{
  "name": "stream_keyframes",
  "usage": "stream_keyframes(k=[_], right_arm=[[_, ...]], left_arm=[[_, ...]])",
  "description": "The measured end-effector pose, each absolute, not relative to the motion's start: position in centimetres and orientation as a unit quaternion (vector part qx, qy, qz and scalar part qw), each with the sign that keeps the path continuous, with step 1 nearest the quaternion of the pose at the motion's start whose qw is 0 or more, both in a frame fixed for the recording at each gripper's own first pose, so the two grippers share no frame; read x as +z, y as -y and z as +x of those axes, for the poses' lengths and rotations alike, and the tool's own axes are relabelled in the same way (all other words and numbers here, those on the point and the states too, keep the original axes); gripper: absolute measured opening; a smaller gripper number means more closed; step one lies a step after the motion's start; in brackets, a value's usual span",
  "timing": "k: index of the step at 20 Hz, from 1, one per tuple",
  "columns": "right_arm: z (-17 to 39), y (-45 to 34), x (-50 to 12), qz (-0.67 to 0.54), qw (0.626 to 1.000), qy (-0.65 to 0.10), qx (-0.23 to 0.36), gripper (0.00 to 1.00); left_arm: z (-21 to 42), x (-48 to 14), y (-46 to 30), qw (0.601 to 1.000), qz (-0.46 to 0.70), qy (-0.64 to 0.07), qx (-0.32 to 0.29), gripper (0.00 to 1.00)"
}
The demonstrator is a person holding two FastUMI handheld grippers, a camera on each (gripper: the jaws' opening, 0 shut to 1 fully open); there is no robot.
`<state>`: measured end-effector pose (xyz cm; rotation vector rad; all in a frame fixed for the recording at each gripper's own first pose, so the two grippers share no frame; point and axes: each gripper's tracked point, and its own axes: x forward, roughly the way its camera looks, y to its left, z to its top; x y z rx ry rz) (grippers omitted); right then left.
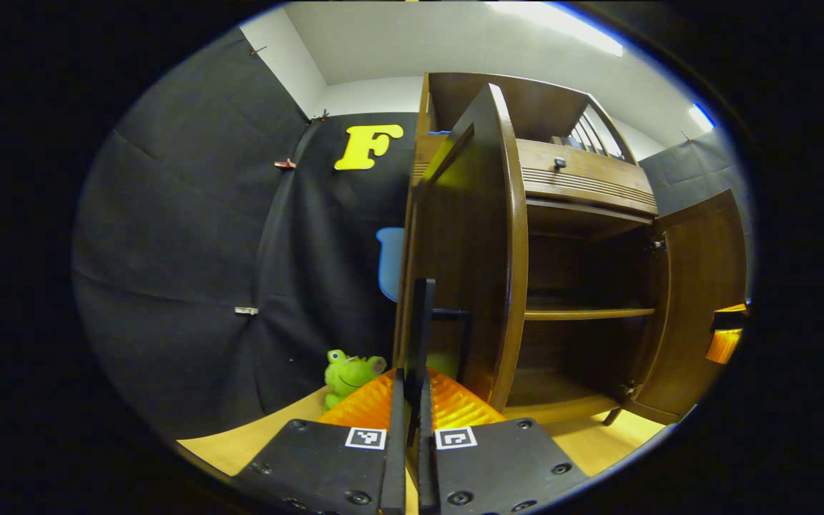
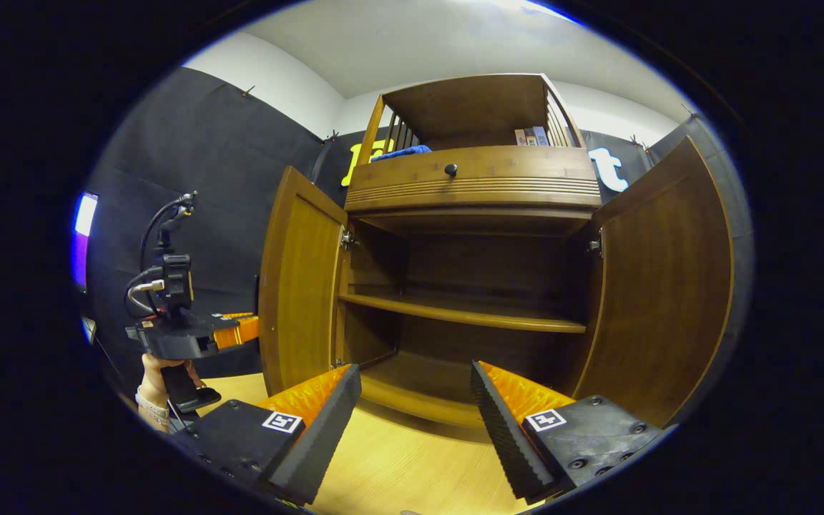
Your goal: Open the right door of the double-door shoe cabinet with the right hand, and open the left door with the left hand.
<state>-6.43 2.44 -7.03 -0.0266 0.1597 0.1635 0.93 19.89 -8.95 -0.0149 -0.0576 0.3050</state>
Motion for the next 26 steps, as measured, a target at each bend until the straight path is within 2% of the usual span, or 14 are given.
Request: stream_keyframes(k=[3, 5, 11, 12, 13, 14, 15, 16, 17, 18, 26], right_arm=[[-6.3, -3.2, -7.1, -0.007, 0.993, -0.083, 0.088, 0.97], [-6.3, -3.6, -7.0, -0.007, 0.993, -0.081, 0.091, 0.97], [-6.3, -4.6, -6.3, 0.000, 0.993, -0.073, 0.097, 0.97], [-6.4, -4.9, -6.2, 0.002, 0.993, -0.071, 0.098, 0.97], [-6.6, -4.8, -6.1, 0.003, 0.993, -0.070, 0.098, 0.97], [-6.7, -4.7, -6.0, 0.005, 0.993, -0.068, 0.096, 0.97], [-6.9, -4.5, -5.8, 0.006, 0.993, -0.067, 0.093, 0.97], [-7.1, -4.3, -5.7, 0.006, 0.994, -0.066, 0.090, 0.96], [-7.4, -4.0, -5.6, 0.006, 0.994, -0.065, 0.087, 0.95], [-7.7, -3.6, -5.4, 0.005, 0.995, -0.064, 0.082, 0.97], [-9.4, 0.1, -4.0, -0.002, 0.998, -0.053, 0.044, 0.97]], left_arm=[[0.3, -9.0, -20.5, 0.988, -0.015, 0.029, 0.153, 0.06], [-0.5, -9.0, -21.0, 0.987, -0.013, 0.027, 0.158, 0.07], [-5.4, -6.3, -22.6, 0.976, 0.009, 0.052, 0.210, 0.05], [-6.1, -5.8, -22.0, 0.978, 0.000, 0.054, 0.201, 0.05], [-6.6, -5.5, -21.2, 0.980, -0.010, 0.054, 0.190, 0.00], [-7.0, -5.2, -20.5, 0.982, -0.015, 0.053, 0.182, 0.05], [-7.3, -5.0, -19.8, 0.983, -0.015, 0.052, 0.175, 0.05], [-7.5, -4.7, -19.0, 0.985, -0.011, 0.050, 0.167, 0.00], [-7.5, -4.6, -17.9, 0.986, -0.007, 0.046, 0.158, 0.00], [-7.4, -4.4, -16.7, 0.988, -0.004, 0.044, 0.145, 0.05], [-5.7, -3.3, -6.3, 0.999, 0.004, 0.039, 0.027, 0.05]])
